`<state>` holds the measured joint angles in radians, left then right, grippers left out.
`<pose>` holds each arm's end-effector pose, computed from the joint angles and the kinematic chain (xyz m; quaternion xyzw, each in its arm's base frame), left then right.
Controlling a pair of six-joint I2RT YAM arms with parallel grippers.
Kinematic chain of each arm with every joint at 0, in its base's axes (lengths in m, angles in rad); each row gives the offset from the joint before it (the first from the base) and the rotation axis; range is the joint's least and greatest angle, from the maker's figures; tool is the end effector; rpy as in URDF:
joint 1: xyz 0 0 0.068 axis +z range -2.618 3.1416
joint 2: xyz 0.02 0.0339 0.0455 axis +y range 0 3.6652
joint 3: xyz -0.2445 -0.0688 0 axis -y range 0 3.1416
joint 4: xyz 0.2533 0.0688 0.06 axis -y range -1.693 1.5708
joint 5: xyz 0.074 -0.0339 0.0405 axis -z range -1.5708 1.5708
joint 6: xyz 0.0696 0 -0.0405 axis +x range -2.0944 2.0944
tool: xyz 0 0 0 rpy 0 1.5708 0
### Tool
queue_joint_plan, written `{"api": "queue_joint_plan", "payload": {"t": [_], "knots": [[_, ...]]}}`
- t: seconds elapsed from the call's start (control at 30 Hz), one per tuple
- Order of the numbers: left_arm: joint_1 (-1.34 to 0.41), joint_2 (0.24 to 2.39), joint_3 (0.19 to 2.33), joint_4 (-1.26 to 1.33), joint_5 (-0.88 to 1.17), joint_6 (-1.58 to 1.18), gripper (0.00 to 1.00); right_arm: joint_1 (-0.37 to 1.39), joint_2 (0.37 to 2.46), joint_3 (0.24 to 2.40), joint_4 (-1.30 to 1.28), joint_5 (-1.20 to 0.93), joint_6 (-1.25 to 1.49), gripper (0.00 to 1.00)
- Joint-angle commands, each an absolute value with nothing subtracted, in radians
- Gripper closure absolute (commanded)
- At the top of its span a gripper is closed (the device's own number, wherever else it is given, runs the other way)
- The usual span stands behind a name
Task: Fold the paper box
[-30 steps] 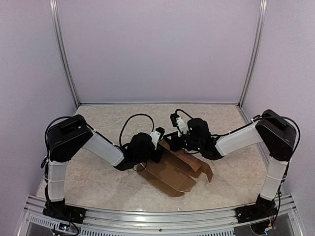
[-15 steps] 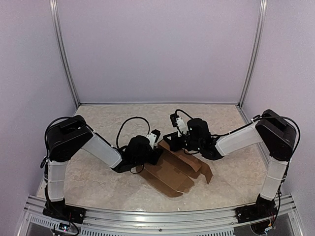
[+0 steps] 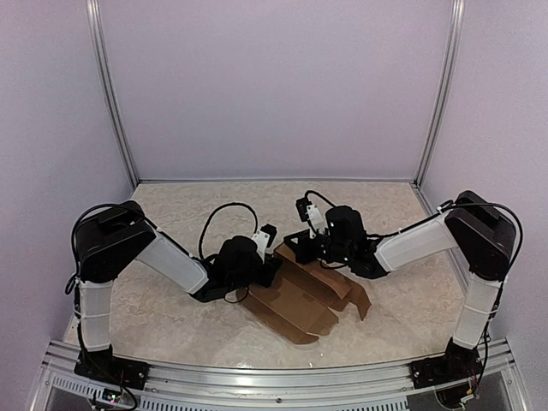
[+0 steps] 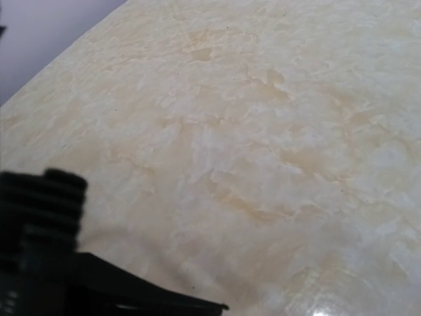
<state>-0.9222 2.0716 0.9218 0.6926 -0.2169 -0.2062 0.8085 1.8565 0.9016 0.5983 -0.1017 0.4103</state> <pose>0.2675 -0.3281 0.0586 0.2422 0.8105 -0.2033 0.4931 0.2839 0.3075 0.1260 -0.1907 0.7983 0.3603 0.4433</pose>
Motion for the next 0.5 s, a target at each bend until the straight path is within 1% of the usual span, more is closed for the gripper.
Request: {"api": "queue_joint_plan", "payload": {"t": [0.0,0.07,0.13,0.23,0.37,0.47], "knots": [[-0.923,2.024,0.91,0.738,-0.225,-0.213,0.67,0.821,1.868,0.861,0.48,-0.113,0.417,1.0],[-0.922,2.022,0.911,0.741,-0.222,-0.213,0.67,0.822,1.87,0.862,0.48,-0.116,0.419,1.0],[-0.923,2.019,0.912,0.741,-0.219,-0.211,0.7,0.822,1.87,0.862,0.48,-0.116,0.42,1.0],[-0.923,2.015,0.914,0.739,-0.212,-0.209,0.8,0.822,1.868,0.861,0.48,-0.114,0.42,1.0],[-0.923,2.01,0.917,0.733,-0.195,-0.198,0.99,0.822,1.859,0.866,0.472,-0.114,0.42,1.0],[-0.923,2.0,0.908,0.73,-0.203,-0.188,1.0,0.822,1.845,0.866,0.464,-0.114,0.417,1.0]]}}
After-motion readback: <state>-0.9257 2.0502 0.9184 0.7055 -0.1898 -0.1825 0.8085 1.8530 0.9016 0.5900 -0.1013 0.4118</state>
